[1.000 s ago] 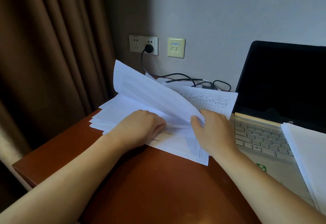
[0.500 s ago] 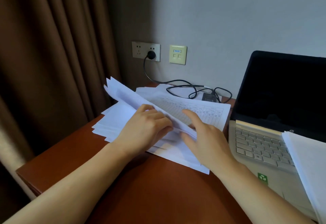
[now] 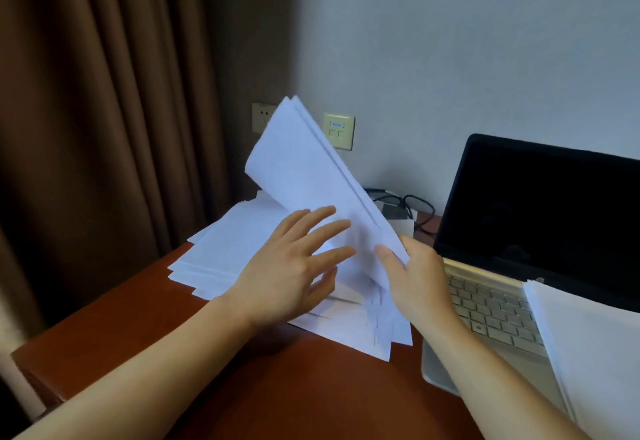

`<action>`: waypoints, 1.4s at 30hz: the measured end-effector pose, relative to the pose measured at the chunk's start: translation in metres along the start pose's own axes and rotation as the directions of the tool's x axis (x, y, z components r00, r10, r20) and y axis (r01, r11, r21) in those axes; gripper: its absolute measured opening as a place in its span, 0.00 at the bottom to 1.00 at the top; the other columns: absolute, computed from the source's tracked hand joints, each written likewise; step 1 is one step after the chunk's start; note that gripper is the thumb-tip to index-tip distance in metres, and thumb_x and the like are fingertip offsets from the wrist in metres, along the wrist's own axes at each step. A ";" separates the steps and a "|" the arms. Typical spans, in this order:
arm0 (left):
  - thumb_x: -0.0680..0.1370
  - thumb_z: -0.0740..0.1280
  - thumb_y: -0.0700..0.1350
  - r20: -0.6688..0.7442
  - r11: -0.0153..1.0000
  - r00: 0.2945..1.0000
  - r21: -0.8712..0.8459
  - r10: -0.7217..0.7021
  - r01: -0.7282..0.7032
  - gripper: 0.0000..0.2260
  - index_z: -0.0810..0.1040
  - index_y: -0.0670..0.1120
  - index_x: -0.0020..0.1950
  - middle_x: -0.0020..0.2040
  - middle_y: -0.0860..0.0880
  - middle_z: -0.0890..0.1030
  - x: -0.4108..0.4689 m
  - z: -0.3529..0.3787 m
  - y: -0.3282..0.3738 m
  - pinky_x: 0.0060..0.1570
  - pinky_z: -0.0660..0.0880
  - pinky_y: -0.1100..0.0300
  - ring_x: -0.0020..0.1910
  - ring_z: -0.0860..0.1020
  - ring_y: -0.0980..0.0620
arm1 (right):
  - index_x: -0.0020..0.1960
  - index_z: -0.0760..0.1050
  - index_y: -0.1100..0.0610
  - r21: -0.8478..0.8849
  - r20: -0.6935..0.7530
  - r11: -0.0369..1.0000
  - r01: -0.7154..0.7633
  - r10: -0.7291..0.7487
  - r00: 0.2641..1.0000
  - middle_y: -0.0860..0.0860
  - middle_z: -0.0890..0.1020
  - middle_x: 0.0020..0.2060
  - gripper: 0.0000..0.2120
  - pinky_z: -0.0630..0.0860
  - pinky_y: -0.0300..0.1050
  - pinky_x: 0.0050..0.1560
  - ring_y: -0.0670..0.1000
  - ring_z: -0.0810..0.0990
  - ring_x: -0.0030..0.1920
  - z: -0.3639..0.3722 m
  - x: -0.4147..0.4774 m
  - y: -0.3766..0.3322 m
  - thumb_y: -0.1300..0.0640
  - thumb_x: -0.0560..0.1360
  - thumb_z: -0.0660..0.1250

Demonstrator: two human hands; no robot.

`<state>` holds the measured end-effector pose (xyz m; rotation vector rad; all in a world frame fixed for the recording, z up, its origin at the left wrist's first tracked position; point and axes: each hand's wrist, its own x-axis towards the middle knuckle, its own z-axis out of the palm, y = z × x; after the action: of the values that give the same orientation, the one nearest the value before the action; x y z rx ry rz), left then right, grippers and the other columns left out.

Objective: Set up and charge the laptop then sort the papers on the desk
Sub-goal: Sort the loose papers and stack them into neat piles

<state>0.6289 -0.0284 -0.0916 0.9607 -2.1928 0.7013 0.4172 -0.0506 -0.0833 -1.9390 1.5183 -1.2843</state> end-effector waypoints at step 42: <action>0.77 0.75 0.41 0.150 0.223 0.622 -0.849 -0.768 0.480 0.22 0.73 0.55 0.67 0.61 0.55 0.82 0.047 -0.002 -0.009 0.49 0.82 0.56 0.60 0.81 0.53 | 0.59 0.78 0.54 0.540 0.007 0.836 -0.102 0.117 0.993 0.47 0.86 0.51 0.14 0.81 0.41 0.48 0.46 0.85 0.51 -0.062 0.028 -0.015 0.66 0.77 0.68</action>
<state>0.6113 -0.0532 -0.0541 0.9723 -1.2891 -0.5960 0.3747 -0.0554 -0.0280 -1.4527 1.0924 -1.4906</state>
